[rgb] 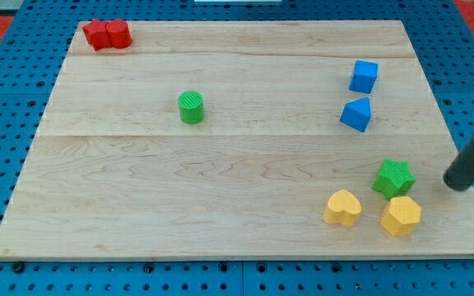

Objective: Move the green star to the right side of the green circle

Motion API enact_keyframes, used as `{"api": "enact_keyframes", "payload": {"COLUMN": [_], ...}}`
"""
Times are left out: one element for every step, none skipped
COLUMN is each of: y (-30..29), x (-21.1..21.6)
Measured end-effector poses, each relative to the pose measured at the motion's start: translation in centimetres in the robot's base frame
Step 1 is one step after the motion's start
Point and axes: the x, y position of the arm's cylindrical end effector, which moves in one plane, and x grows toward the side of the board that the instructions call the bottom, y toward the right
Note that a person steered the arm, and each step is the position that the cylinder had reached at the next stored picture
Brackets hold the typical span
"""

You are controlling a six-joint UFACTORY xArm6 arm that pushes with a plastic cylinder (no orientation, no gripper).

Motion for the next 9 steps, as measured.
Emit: {"api": "enact_keyframes", "payload": {"y": [-6.9,-16.2,-19.7,-17.8,-20.9,-27.2,-25.6,-24.7,-24.4], "x": [-0.3,-2.8,-7.9,-9.2,-10.6,-10.6,-9.3,-8.9,-8.9]}}
